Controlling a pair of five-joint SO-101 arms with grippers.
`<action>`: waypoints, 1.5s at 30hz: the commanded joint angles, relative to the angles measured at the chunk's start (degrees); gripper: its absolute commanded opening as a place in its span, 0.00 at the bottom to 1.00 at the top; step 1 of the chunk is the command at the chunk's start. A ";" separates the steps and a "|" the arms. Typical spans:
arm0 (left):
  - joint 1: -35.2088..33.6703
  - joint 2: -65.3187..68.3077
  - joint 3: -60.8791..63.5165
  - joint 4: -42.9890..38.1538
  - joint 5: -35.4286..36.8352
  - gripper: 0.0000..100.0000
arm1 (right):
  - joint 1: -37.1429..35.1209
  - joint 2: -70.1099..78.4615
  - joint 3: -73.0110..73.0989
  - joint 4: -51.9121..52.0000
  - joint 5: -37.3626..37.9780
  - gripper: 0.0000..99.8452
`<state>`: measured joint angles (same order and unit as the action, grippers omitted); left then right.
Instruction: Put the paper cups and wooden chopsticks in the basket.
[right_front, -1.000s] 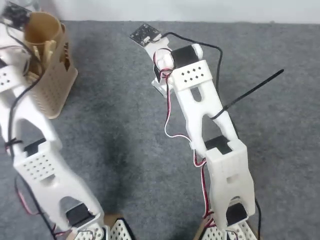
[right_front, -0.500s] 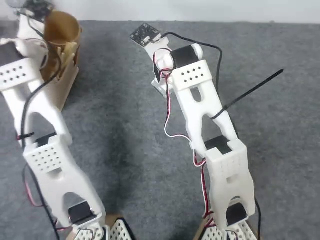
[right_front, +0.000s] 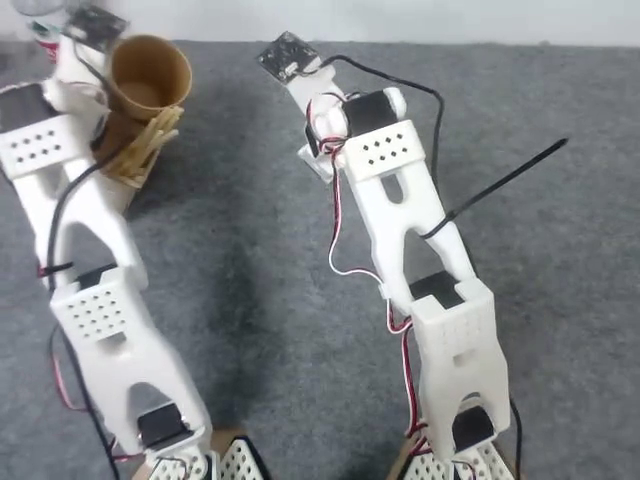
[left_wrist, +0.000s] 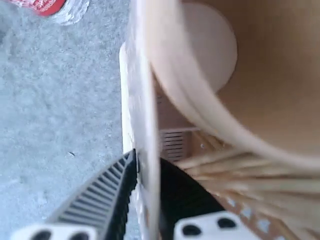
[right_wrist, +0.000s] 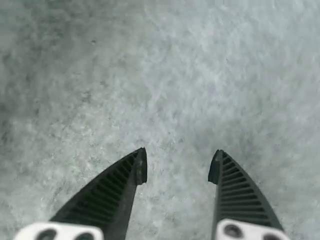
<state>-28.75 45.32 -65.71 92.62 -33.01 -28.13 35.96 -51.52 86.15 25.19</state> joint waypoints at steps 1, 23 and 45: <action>-6.51 2.99 -0.22 -7.82 0.44 0.01 | -1.89 -0.22 -0.35 -0.04 4.57 0.22; -12.40 4.48 -14.64 -13.36 5.45 0.29 | -2.77 7.16 -0.70 3.03 6.95 0.22; -2.46 -4.75 -26.24 -7.12 15.38 0.29 | -2.68 -6.55 -0.70 10.33 6.95 0.22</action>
<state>-35.08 45.41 -92.09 85.32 -23.52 -30.77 34.02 -51.52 93.98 31.96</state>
